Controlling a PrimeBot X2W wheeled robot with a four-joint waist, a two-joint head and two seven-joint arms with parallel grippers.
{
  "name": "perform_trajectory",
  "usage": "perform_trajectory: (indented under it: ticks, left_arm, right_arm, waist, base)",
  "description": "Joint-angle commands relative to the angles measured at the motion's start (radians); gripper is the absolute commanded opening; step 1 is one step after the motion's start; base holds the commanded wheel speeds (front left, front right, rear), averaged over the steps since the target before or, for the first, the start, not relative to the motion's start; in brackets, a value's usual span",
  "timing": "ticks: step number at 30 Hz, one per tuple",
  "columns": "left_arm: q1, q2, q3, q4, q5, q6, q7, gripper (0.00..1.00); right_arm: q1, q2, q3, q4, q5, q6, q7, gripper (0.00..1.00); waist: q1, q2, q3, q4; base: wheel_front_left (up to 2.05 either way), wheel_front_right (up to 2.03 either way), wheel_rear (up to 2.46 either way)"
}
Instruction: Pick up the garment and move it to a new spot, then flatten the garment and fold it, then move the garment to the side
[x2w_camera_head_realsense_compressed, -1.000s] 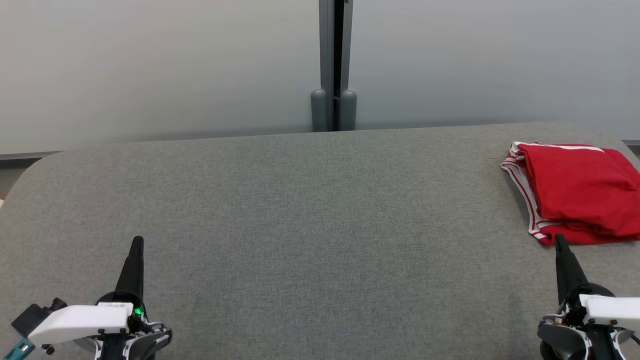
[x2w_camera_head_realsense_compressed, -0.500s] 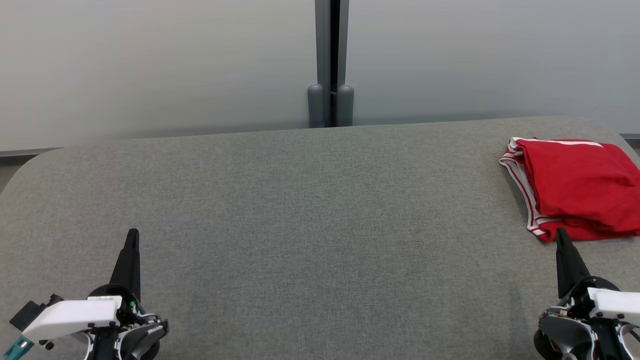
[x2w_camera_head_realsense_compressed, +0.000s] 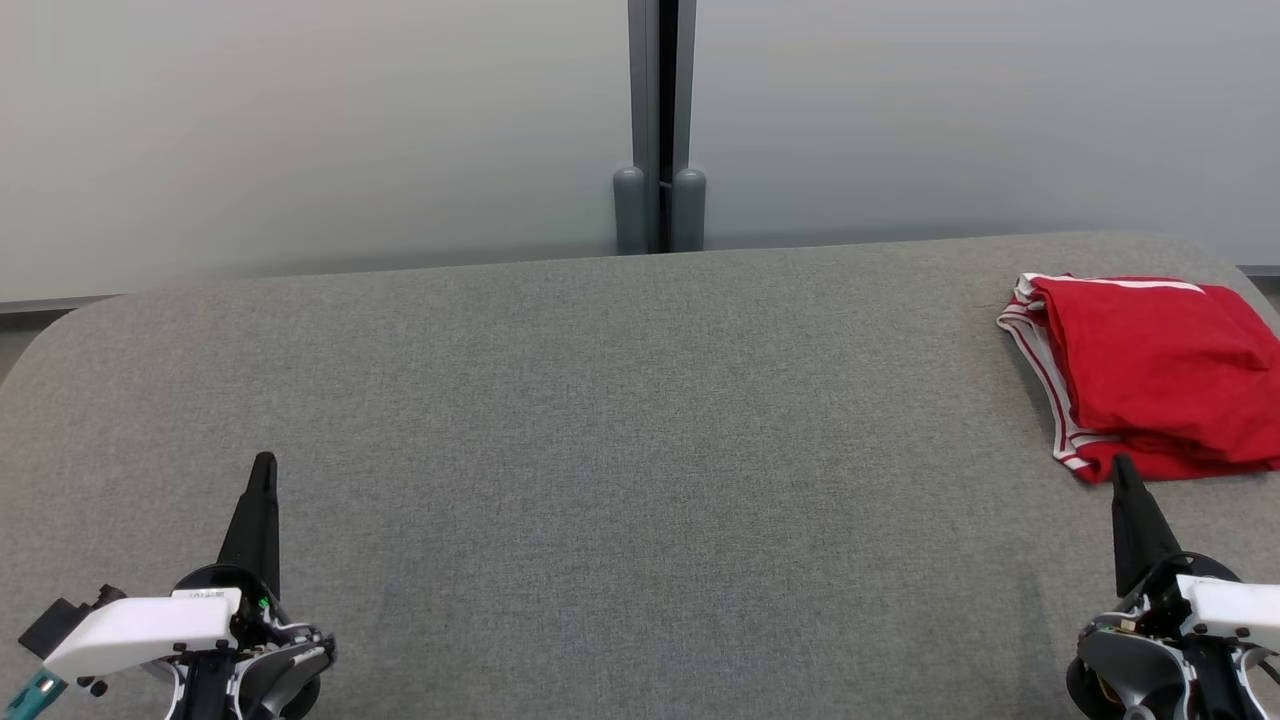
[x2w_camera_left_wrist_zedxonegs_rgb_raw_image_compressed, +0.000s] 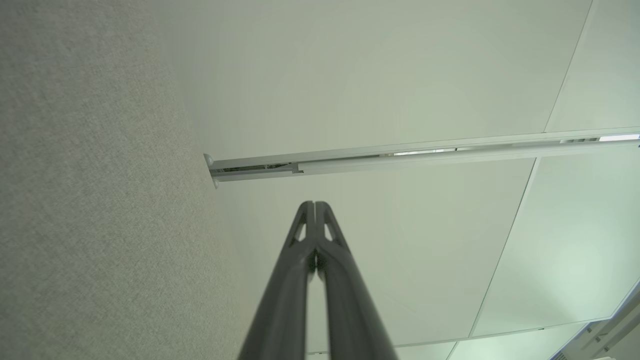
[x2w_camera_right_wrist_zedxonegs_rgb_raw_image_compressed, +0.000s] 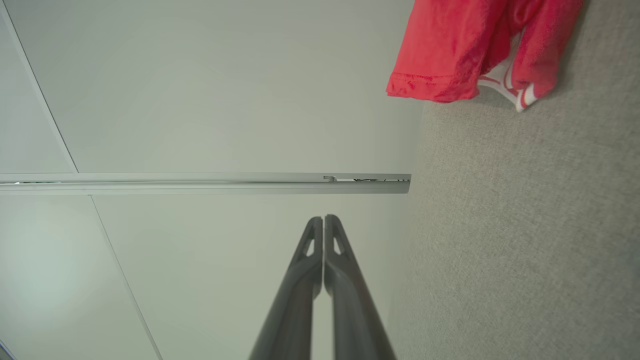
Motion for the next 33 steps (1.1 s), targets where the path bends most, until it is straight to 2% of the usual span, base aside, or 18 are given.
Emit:
perform_trajectory:
  ticks: [1,33]
  left_arm:
    - [-0.012,0.001,0.005,0.001,0.000,-0.003,0.003,0.00]
    - [-0.014,-0.005,0.015,0.002,0.009,-0.003,0.011,0.00]
  right_arm:
    - [-0.011,-0.004,0.000,0.001,0.002,0.000,0.003,0.00]
    - [-0.011,-0.002,-0.003,0.001,-0.001,0.000,0.005,0.00]
  waist:
    - [0.0000,0.0000,0.000,0.000]
    - [0.0000,0.0000,0.000,0.000]
  base:
    - [0.00,0.00,0.00]
    - [0.00,0.00,0.00]
